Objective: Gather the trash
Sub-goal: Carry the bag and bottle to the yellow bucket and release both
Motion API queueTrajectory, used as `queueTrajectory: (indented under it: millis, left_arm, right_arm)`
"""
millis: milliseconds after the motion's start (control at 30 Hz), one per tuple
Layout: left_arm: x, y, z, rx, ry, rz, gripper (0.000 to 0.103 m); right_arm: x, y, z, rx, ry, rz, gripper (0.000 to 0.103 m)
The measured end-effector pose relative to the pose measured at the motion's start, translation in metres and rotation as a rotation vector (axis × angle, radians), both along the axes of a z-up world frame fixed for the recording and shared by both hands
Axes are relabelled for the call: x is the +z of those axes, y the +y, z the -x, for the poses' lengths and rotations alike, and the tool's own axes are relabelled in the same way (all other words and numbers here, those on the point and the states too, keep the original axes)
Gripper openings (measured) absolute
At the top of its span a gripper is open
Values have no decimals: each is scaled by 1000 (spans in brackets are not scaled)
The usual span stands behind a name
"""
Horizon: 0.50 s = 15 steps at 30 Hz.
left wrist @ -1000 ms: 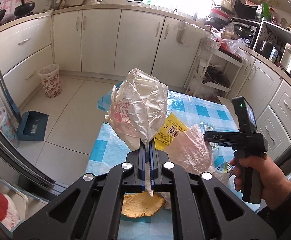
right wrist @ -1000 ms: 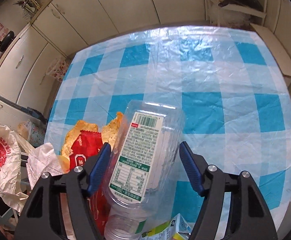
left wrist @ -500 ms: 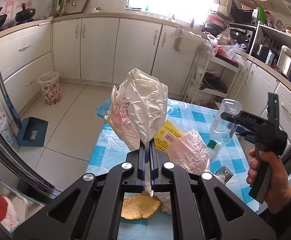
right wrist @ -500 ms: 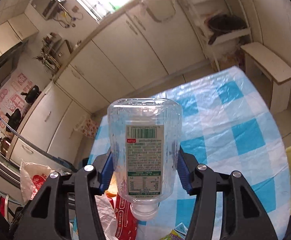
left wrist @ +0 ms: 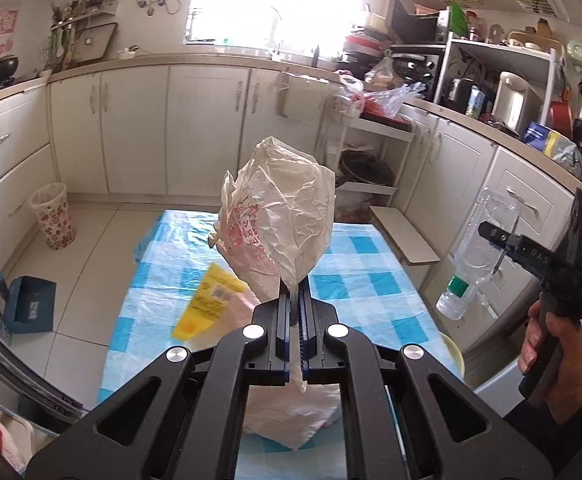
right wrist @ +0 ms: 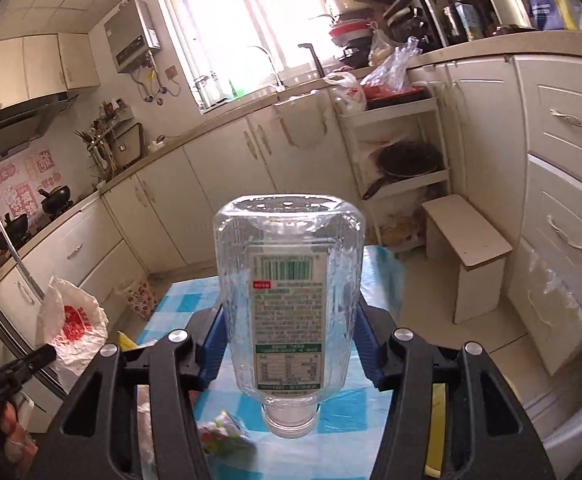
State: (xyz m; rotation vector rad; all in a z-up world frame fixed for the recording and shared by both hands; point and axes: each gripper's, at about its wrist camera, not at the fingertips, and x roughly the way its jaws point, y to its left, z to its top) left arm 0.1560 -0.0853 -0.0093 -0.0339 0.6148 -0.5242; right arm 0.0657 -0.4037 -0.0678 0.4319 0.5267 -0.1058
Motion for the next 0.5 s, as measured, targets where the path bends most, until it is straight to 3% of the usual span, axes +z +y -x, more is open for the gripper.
queueTrajectory:
  millis: [233, 500]
  left_arm:
    - [-4, -99, 27, -193, 61, 16, 4]
    - [-32, -214, 40, -334, 162, -8, 4]
  right_arm:
    - [-52, -70, 36, -142, 130, -12, 54]
    - [-126, -115, 35, -223, 324, -111, 54]
